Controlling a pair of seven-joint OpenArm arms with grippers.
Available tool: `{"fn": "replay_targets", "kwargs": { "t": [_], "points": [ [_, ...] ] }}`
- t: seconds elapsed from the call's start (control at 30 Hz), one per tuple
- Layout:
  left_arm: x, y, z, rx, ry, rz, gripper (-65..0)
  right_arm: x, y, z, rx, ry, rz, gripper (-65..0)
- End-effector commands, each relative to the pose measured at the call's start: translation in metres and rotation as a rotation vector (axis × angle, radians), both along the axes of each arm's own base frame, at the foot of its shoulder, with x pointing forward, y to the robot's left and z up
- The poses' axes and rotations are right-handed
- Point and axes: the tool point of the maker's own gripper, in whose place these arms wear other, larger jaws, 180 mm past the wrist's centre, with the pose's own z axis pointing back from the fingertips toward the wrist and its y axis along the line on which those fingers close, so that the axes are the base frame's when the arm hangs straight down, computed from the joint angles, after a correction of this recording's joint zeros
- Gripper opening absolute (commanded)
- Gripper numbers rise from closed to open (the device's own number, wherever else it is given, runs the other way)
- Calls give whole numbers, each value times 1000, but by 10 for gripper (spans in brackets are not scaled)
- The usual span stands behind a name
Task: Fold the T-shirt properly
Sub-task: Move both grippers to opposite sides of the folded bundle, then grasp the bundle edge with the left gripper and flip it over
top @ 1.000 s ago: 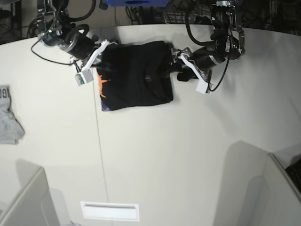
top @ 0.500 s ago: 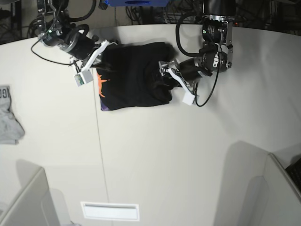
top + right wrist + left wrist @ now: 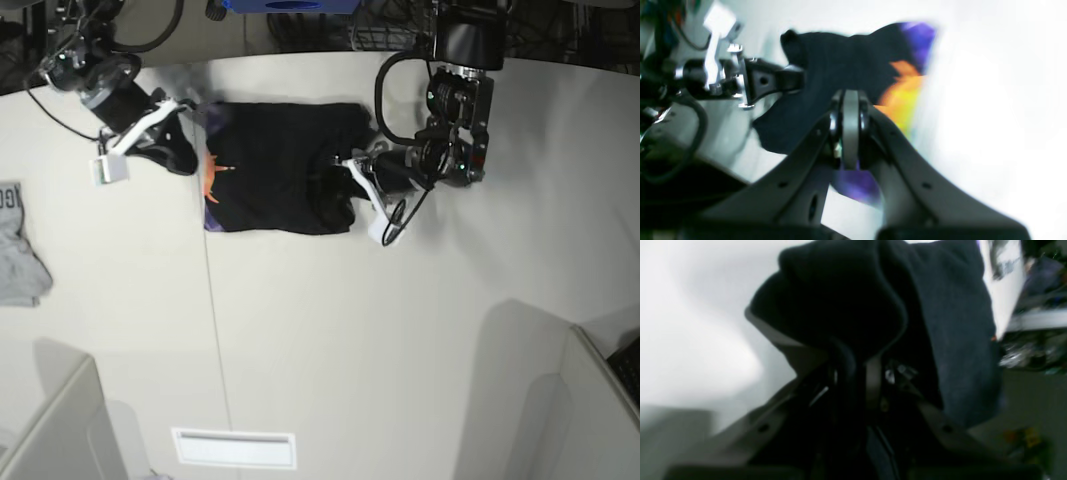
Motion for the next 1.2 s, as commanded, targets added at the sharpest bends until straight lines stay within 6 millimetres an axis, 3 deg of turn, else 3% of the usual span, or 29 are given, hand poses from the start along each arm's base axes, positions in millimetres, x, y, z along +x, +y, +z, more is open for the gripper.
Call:
{"fn": "replay_targets", "kwargs": {
  "t": [0.0, 0.27, 0.5, 0.73, 1.07, 1.17],
  "points": [
    [9, 21, -6, 153, -22, -38, -650, 4, -9, 12, -6, -49, -14, -650],
    [20, 25, -10, 604, -223, -599, -650, -14, -70, -11, -106, 82, -125, -650],
    [46, 24, -5, 917, -462, -867, -650, -26, -76, -27, -170, 145, -140, -650],
    [46, -34, 2, 895, -661, -935, -650, -38, -73, -46, -213, 208, -180, -650],
    [37, -81, 15, 733, -887, -954, -650, -39, -72, -48, -216, 215, -179, -650],
    [31, -95, 19, 677, -924, -1001, -650, -49, -74, -57, -211, 254, -185, -650]
  ]
}}
